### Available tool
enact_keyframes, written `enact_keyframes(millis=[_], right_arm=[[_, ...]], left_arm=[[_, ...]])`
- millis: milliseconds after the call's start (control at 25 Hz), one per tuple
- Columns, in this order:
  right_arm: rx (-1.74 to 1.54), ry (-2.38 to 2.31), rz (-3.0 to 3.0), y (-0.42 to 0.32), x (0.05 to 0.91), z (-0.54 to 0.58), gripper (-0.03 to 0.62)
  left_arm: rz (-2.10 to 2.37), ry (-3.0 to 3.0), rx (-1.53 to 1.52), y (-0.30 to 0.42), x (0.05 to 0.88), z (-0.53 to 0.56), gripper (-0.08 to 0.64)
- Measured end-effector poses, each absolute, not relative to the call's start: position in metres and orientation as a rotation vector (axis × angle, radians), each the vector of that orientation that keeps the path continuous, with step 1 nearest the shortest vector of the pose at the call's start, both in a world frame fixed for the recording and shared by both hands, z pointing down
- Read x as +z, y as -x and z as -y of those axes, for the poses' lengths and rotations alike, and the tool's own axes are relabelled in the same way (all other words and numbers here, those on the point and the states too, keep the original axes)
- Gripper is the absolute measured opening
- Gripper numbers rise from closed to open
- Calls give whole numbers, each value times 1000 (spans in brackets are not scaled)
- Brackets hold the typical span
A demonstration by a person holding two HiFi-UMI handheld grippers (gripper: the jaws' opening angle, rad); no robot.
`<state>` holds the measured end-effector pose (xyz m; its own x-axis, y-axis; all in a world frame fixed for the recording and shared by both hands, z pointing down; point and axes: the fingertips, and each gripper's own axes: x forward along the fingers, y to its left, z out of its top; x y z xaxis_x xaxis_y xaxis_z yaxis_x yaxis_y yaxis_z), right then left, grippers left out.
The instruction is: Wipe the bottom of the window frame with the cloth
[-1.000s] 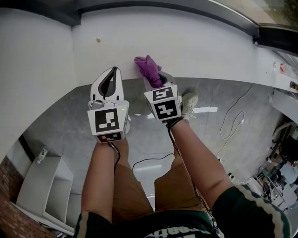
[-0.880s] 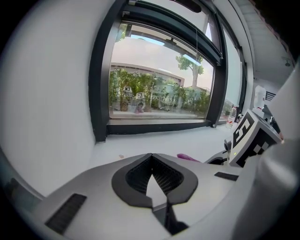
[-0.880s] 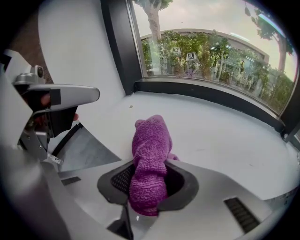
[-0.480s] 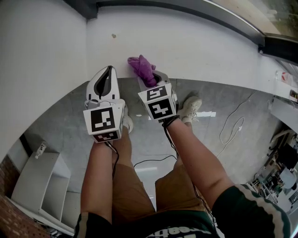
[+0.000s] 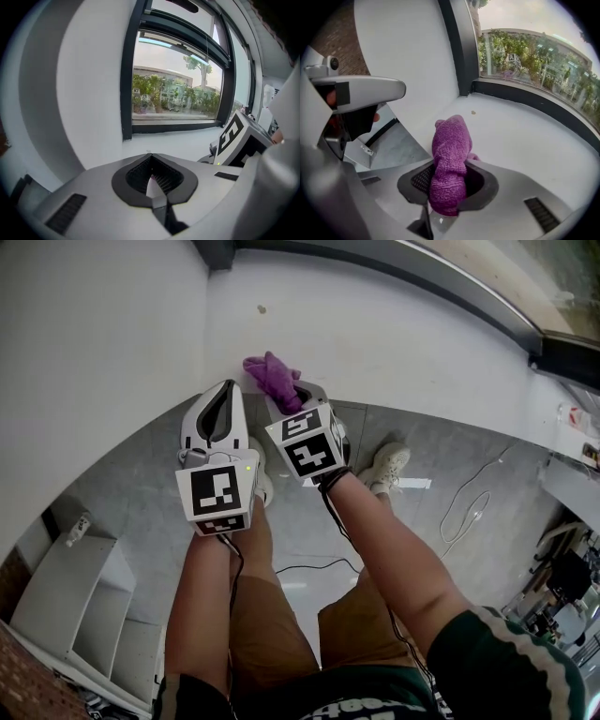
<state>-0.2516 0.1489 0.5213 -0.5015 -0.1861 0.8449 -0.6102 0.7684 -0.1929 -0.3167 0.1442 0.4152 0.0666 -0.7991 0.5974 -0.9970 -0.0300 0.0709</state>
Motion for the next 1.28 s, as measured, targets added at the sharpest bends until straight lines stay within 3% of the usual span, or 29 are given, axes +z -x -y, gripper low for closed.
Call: enact_keyframes(millis=[640, 1280], right_arm=[[558, -189, 2110, 312, 522, -165, 118], [527, -69, 2107, 311, 521, -138, 118]], left_arm=[[1891, -1705, 550, 351, 418, -174, 9], [1913, -1646, 530, 341, 423, -156, 9]])
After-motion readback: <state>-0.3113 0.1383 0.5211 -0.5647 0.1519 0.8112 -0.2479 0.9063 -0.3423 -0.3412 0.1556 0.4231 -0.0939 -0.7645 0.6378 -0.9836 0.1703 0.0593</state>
